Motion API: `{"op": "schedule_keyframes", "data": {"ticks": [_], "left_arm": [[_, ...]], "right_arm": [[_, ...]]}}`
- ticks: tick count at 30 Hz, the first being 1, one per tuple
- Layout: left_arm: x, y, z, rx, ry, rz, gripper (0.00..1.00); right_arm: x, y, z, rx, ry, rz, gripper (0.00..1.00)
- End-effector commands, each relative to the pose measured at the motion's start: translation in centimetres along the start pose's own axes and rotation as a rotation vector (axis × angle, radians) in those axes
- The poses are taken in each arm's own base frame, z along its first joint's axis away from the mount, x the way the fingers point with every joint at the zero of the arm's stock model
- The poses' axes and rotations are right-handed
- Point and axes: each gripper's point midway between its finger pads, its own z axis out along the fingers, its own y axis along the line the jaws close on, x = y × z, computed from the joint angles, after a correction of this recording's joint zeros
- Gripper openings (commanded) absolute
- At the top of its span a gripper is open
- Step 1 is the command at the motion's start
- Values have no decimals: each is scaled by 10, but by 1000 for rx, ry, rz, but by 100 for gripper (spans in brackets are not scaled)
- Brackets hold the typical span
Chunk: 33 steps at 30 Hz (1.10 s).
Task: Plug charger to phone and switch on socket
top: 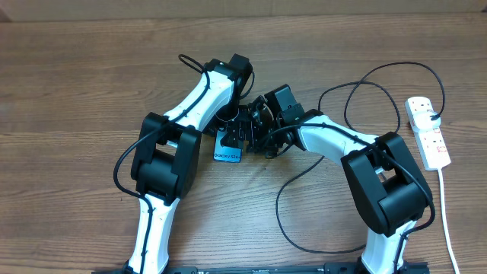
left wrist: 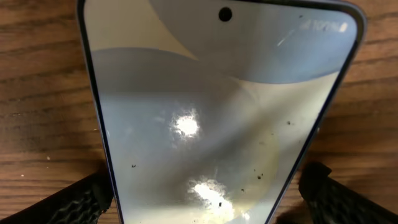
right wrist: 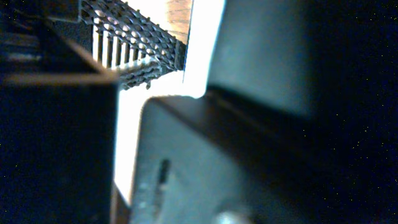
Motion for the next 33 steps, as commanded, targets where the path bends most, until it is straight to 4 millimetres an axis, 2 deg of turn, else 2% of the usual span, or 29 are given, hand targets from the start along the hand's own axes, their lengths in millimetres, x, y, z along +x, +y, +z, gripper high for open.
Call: {"op": "schedule_keyframes", "data": {"ticks": [1,4,8,12,15,20,23,33], "left_arm": [[6,-12,15,24,29,-18,98],[6,-13,15,24,29,-17,95],[5,-13,15,24,26,-17,78],[6,-13,15,24,30,-17,69],[9,-13,15,30,45,-14,66],[16,-24,12,137,96,35,66],[21,-34,6,261,140,57,66],[25,-46,-10,473,200,75,68]], "right_arm": [[29,-38,23,113,73,67,100],[29,-38,23,113,73,67,100],[30,-38,23,113,75,69,100],[31,-37,23,105,83,71,100],[32,-36,23,101,89,70,100],[32,-36,23,99,87,61,100],[30,-35,24,96,82,57,100],[20,-33,28,74,47,42,100]]}}
